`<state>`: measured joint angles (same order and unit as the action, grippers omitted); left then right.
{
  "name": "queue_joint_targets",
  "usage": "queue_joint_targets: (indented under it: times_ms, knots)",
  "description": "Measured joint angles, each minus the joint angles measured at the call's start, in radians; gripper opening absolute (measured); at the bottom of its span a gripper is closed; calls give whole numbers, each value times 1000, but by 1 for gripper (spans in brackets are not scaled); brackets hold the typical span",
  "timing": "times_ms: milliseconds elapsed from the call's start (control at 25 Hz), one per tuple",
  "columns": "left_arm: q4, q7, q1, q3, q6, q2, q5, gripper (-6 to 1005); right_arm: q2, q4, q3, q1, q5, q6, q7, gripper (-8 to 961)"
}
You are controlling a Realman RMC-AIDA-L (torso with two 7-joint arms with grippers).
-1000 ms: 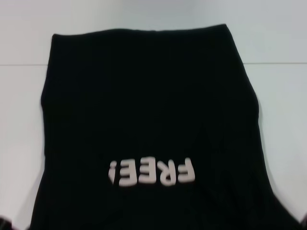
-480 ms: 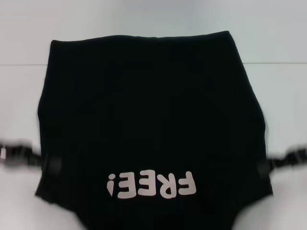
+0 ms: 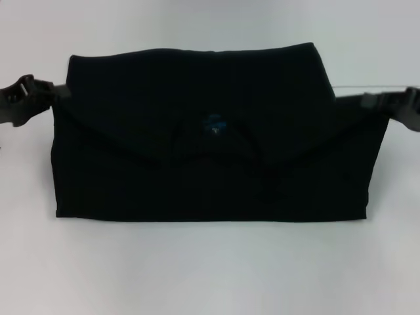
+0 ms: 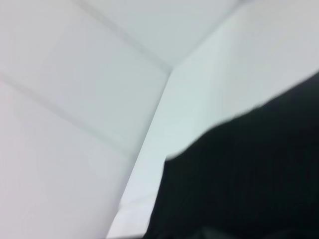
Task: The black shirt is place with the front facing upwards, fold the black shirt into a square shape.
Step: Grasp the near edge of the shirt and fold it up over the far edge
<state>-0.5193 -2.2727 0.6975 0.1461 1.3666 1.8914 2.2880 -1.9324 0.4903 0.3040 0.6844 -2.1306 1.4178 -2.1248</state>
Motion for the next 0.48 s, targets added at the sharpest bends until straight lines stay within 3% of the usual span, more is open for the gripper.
queue_joint_targets:
  times_ms: [160,240,320,480]
  knots:
    - [34,136,-24,-6,-149,76,-164,27,-61,-12,-1,-4,60,-174,117,41]
    - [41,191,-27,-3,-190,100,-214,26,-82,-15,9,2,72,-240,154,41]
    - [47,241,-22,3,-223,115,-236,26,-89,-24,20,12,72,-285,182,41]
    - [67,311,-1,6,-289,121,-238,27,-97,-39,33,36,78,-363,222,41]
